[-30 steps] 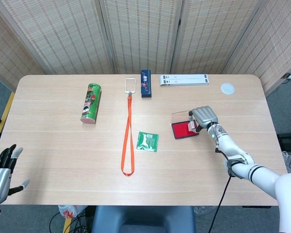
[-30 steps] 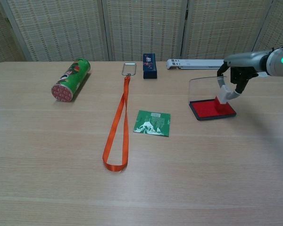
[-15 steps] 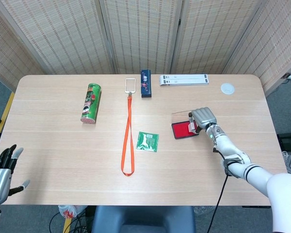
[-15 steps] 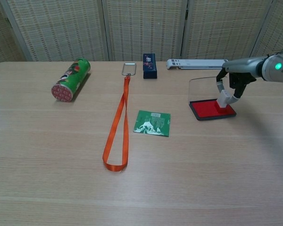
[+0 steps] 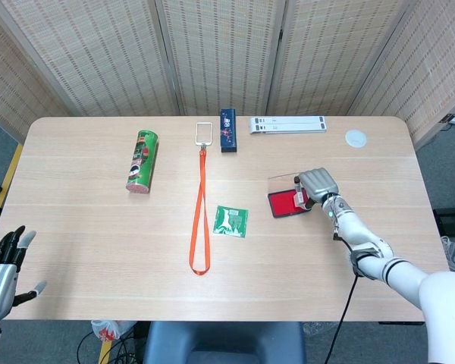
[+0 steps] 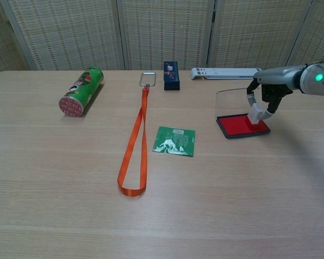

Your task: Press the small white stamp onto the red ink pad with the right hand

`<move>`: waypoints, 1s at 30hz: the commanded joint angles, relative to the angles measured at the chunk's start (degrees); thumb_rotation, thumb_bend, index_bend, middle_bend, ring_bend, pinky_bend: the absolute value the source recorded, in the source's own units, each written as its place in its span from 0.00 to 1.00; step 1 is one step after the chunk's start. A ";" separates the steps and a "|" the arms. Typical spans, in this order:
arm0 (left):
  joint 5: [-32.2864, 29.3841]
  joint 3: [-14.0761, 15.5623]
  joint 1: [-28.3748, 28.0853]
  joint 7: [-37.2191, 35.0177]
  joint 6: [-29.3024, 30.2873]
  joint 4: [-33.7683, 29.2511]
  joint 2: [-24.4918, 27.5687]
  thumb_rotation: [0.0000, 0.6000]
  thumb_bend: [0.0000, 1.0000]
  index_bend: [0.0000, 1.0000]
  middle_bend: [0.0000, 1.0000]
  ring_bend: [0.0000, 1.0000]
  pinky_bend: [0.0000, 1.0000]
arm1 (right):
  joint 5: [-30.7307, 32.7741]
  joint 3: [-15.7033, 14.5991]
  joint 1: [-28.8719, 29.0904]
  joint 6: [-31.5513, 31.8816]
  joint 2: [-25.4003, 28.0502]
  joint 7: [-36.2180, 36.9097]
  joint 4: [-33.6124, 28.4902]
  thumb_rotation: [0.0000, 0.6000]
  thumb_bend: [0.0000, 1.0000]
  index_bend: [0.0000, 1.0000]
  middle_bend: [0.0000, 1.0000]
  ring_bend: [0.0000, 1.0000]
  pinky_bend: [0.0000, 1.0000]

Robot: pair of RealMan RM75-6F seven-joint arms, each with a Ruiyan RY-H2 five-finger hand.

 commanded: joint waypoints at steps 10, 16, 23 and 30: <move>-0.32 -0.17 -0.18 1.39 -0.28 -0.09 -0.60 1.00 0.20 0.08 0.05 0.07 0.27 | -0.25 -0.31 -4.22 9.83 13.14 -6.37 -23.09 1.00 0.35 0.94 1.00 0.89 0.88; 2.83 0.51 0.29 0.67 1.96 0.42 -0.94 1.00 0.20 0.08 0.05 0.07 0.27 | 0.09 -2.18 -4.18 8.79 11.89 -8.31 -24.34 1.00 0.35 0.94 1.00 0.89 0.88; 4.36 1.07 0.67 0.36 2.87 0.56 -0.93 1.00 0.20 0.08 0.05 0.07 0.27 | 0.14 -4.15 -3.23 7.27 7.99 -11.09 -21.99 1.00 0.35 0.94 1.00 0.89 0.88; 5.45 1.42 1.09 -0.21 3.78 0.66 -0.75 1.00 0.20 0.08 0.05 0.07 0.27 | 1.36 -4.79 -2.77 6.92 6.64 -12.94 -21.24 1.00 0.34 0.94 1.00 0.89 0.88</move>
